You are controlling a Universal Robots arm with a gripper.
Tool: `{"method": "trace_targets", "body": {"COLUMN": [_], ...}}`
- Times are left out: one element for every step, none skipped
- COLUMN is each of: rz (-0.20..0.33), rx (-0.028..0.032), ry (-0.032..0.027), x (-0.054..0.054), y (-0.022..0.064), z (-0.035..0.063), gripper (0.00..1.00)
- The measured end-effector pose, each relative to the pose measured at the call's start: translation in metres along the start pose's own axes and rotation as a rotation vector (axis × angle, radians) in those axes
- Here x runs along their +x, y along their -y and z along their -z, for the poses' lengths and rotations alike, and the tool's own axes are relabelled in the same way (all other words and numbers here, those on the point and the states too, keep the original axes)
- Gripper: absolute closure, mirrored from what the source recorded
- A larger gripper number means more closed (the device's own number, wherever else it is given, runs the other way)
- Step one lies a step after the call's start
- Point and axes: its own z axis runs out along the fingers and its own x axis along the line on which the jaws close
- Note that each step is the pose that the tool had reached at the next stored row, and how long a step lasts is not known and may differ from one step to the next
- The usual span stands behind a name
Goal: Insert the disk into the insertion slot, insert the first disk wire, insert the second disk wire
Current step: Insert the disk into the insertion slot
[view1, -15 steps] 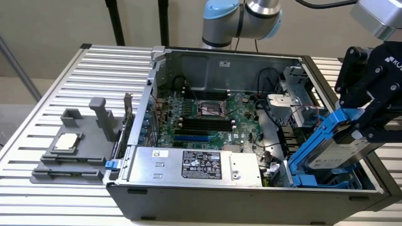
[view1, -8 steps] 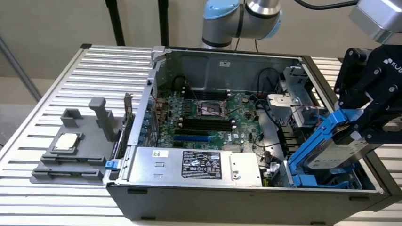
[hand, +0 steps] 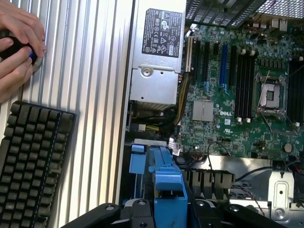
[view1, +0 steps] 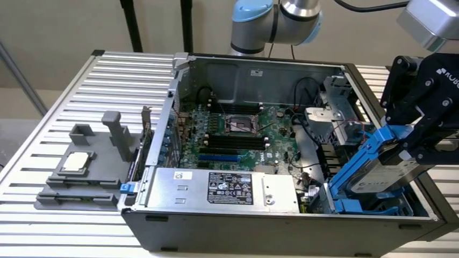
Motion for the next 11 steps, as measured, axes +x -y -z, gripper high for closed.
{"method": "trace_targets", "body": {"rz": [0.000,0.001,0.001,0.001,0.001,0.001,0.002,0.002,0.002,0.003,0.002], "rx": [0.0000,0.0000,0.0000,0.0000,0.0000,0.0000,0.0000,0.0007,0.0002,0.0000,0.0000], "ry": [0.0001,0.0000,0.0000,0.0000,0.0002,0.0003,0.0004,0.0020,0.0015,0.0010,0.0007], "x": [0.0000,0.0000,0.0000,0.0000,0.0000,0.0001,0.0000,0.0001,0.0002,0.0001,0.0001], "y": [0.0000,0.0001,0.0001,0.0001,0.0001,0.0001,0.0001,0.0005,0.0005,0.0004,0.0002], "z": [-0.0001,-0.0002,-0.0003,-0.0004,-0.0006,-0.0007,-0.0008,-0.0015,-0.0015,-0.0013,-0.0011], "gripper": [0.67,0.67,0.67,0.67,0.67,0.67,0.67,0.66,0.66,0.66,0.60]}}
